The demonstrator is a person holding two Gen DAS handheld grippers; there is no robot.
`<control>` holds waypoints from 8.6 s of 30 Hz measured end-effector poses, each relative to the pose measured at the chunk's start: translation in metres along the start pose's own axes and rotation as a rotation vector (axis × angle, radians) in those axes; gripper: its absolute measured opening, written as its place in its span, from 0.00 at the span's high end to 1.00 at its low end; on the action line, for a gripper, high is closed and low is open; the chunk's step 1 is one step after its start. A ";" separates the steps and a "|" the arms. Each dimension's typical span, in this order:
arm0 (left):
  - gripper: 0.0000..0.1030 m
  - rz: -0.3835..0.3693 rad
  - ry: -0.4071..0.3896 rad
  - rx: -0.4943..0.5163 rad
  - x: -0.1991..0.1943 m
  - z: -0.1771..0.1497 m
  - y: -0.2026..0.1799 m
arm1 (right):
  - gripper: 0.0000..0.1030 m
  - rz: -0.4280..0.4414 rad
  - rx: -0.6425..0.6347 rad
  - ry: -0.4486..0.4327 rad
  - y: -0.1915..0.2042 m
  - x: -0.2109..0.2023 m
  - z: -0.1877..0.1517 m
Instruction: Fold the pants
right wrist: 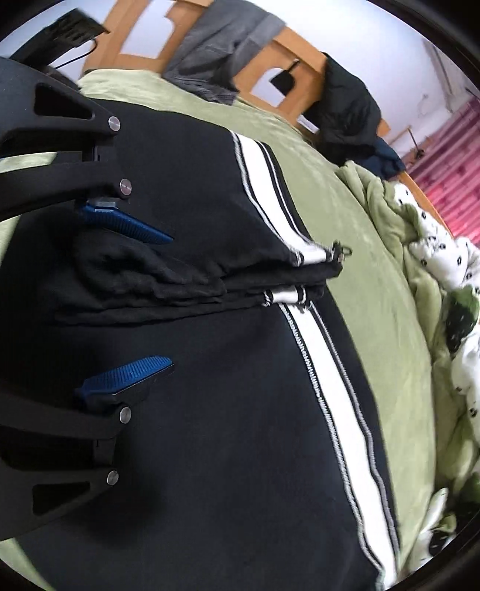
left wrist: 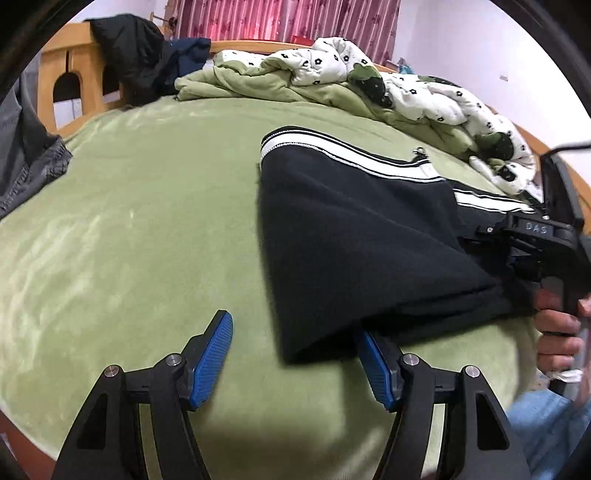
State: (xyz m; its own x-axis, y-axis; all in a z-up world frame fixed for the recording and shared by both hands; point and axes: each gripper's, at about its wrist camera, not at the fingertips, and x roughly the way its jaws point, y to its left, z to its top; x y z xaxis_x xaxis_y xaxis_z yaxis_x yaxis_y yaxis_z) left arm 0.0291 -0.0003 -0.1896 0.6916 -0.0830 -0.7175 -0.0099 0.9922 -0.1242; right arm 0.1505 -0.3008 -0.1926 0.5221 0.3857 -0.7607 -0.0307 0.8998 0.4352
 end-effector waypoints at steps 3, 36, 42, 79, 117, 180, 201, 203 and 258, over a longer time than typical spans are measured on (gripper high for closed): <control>0.37 0.027 -0.037 -0.009 0.005 -0.002 -0.002 | 0.43 0.028 -0.034 0.007 0.010 0.005 0.001; 0.37 -0.161 0.017 -0.019 -0.003 0.035 0.002 | 0.81 -0.301 -0.324 -0.164 -0.006 -0.066 -0.050; 0.37 -0.136 0.092 -0.017 0.012 0.008 -0.009 | 0.78 -0.276 -0.286 -0.126 -0.010 -0.077 -0.047; 0.64 -0.388 0.243 -0.126 0.126 0.112 0.011 | 0.40 -0.275 0.372 -0.341 -0.339 -0.128 0.116; 0.48 0.027 0.135 -0.205 0.048 0.111 0.171 | 0.56 -0.286 0.222 -0.076 -0.144 -0.035 0.112; 0.24 -0.018 -0.076 -0.161 -0.031 -0.011 0.188 | 0.87 -0.092 -0.309 -0.031 0.173 0.089 0.021; 0.24 -0.453 -0.007 -0.527 -0.008 -0.006 0.217 | 0.53 -0.338 -0.407 -0.103 0.069 -0.041 -0.017; 0.25 -0.425 -0.002 -0.525 -0.003 -0.004 0.209 | 0.42 -0.326 -0.359 -0.090 0.054 -0.040 -0.014; 0.35 -0.230 0.008 -0.075 -0.032 0.044 0.023 | 0.24 0.041 -0.063 -0.052 0.002 -0.050 0.004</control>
State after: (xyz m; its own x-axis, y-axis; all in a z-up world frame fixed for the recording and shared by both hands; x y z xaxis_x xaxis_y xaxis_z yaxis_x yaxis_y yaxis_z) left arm 0.0390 0.0292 -0.1394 0.6759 -0.3071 -0.6699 0.0935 0.9374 -0.3354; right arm 0.1280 -0.3196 -0.1518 0.5633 0.4124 -0.7160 -0.1052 0.8953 0.4329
